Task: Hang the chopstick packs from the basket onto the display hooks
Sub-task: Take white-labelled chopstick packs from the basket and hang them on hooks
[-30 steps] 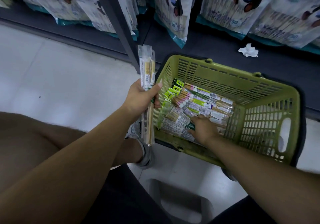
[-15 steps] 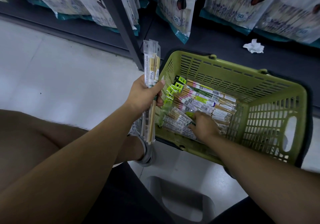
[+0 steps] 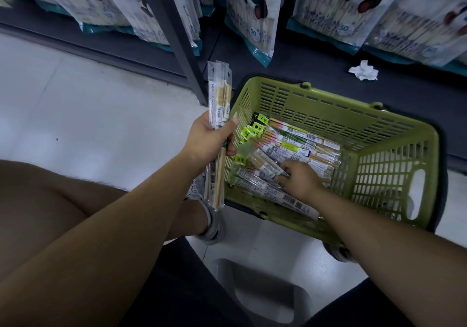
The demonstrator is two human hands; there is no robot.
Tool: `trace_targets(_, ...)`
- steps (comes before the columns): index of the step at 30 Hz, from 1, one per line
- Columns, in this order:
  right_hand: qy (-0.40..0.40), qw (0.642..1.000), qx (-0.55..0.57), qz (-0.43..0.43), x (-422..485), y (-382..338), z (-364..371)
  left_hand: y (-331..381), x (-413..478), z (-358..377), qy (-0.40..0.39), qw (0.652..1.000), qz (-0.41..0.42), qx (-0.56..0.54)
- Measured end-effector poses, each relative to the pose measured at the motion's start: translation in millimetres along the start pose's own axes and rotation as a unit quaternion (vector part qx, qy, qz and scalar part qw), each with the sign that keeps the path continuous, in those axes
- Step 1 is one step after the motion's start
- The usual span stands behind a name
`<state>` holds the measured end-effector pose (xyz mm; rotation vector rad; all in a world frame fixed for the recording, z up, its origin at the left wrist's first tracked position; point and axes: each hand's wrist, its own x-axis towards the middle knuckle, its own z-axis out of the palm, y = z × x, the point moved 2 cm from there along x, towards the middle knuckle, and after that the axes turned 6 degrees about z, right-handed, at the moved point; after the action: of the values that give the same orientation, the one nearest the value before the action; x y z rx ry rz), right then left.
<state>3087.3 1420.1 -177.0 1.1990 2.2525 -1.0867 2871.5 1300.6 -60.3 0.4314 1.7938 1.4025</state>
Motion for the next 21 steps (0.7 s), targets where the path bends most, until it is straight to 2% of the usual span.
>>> trace_targets(6, 0.097, 0.988, 0.124, -0.014, -8.8, -25.5, -59.6, 9.0, -2.7, 5.3, 0.000, 0.999, -0.033, -0.030)
trace_targets(9, 0.077, 0.965, 0.247, -0.044, -15.6, -62.1, -82.7, 11.2, -5.6, 15.9, -0.026, 0.993, -0.076, -0.083)
trace_targets(12, 0.061, 0.946, 0.311, -0.071, -22.2, -100.3, -87.6, 15.7, -11.2, 30.0, -0.048, 0.990, -0.074, -0.105)
trace_targets(17, 0.119, 0.948, 0.270, -0.116, -33.1, -123.6, -83.3, 23.4, -15.8, 34.1, -0.057, 0.982, -0.068, -0.170)
trace_targets(21, 0.151, 0.962, 0.166, -0.158, -37.3, -124.6, -84.3, 23.1, -16.6, 26.9, -0.081, 0.977, -0.092, -0.174)
